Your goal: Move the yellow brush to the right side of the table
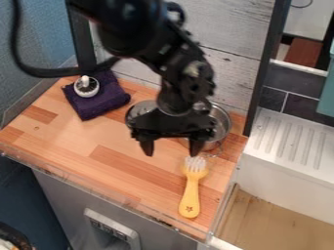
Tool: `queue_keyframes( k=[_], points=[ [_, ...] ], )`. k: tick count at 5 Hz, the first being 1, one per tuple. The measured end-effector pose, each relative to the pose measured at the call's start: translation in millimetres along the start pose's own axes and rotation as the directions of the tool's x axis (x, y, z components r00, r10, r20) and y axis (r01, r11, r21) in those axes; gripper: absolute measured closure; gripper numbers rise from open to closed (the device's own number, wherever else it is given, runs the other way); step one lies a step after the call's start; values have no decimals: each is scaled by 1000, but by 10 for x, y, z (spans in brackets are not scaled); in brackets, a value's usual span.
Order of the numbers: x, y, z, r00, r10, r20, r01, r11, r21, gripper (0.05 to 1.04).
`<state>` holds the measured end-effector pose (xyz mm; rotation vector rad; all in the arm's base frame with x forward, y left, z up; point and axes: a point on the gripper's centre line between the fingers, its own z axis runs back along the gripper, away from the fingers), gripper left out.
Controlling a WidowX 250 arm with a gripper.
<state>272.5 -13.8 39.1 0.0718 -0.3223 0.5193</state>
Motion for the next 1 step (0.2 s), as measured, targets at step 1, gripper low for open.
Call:
queue_keyframes(
  k=[1],
  points=[
    [-4,-10,1,1000,-8,0,8,1000,-3,83]
  ],
)
